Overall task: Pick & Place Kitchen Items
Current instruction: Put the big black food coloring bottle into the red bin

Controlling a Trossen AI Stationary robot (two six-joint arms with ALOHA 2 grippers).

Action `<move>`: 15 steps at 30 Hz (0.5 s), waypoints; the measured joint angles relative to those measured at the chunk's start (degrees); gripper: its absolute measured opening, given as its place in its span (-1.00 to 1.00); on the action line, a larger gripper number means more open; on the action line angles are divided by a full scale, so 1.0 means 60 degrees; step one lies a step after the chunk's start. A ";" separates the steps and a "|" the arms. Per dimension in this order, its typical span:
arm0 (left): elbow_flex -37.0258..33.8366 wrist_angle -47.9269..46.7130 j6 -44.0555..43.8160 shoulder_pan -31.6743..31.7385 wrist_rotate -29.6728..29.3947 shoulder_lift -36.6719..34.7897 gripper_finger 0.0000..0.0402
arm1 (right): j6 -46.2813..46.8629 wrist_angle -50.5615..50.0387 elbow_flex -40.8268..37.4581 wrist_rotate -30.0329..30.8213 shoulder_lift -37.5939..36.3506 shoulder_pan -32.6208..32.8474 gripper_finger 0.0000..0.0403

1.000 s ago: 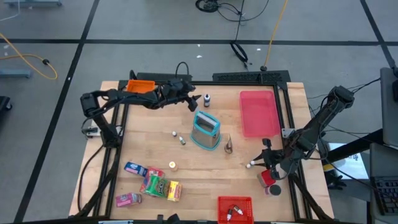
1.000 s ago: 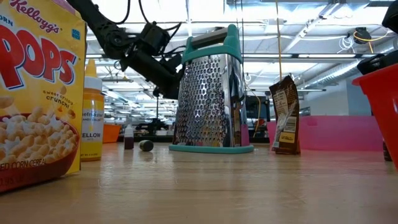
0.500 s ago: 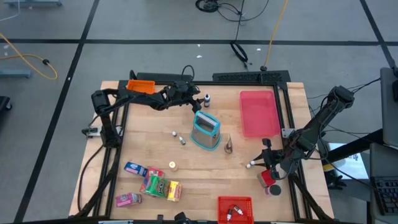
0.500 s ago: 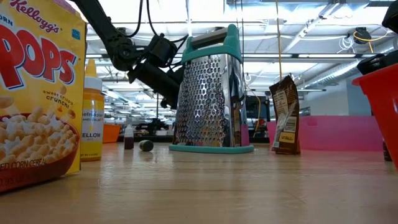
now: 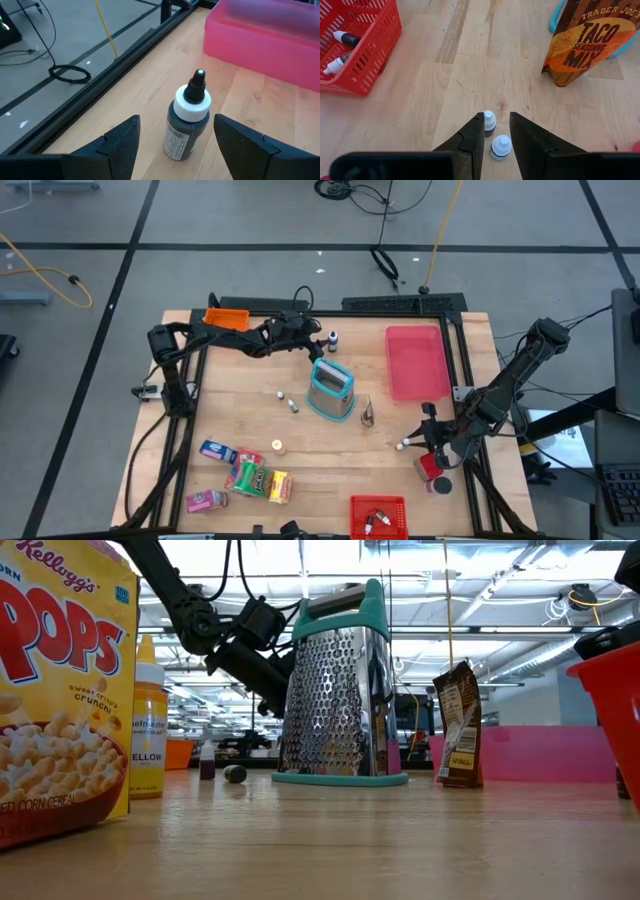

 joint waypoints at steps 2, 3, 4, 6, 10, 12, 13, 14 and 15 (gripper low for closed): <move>0.0042 -0.0020 -0.0023 0.0000 0.0060 0.0000 0.27 | -0.0011 0.0000 0.0000 0.0002 0.0000 0.0000 -0.57; 0.0065 -0.0016 -0.0023 0.0000 0.0066 0.0000 0.27 | -0.0002 0.0000 0.0000 0.0002 0.0000 0.0002 -0.57; 0.0079 0.0003 -0.0007 0.0000 0.0069 0.0000 0.27 | 0.0002 0.0000 0.0000 0.0002 0.0000 0.0002 -0.57; 0.0079 0.0009 0.0050 0.0000 0.0072 0.0000 0.27 | 0.0002 0.0000 0.0000 0.0002 0.0000 0.0001 -0.57; 0.0079 0.0000 0.0032 0.0015 0.0157 0.0072 0.27 | -0.0009 0.0000 0.0000 -0.0001 0.0000 -0.0001 -0.57; 0.0082 0.0249 -0.0043 0.0015 0.0241 0.0270 0.27 | -0.0013 0.0004 0.0000 0.0002 0.0004 0.0002 -0.57; 0.0073 0.0281 -0.0166 0.0015 0.0338 0.0387 0.27 | -0.0013 -0.0003 0.0000 0.0002 0.0000 -0.0002 -0.57; 0.0080 0.0517 -0.0172 0.0015 0.0378 0.0550 0.27 | -0.0010 -0.0001 0.0000 0.0002 0.0000 0.0002 -0.57; 0.0170 0.0613 -0.0146 0.0015 0.0404 0.0712 0.27 | -0.0013 0.0004 0.0000 0.0002 0.0004 -0.0001 -0.57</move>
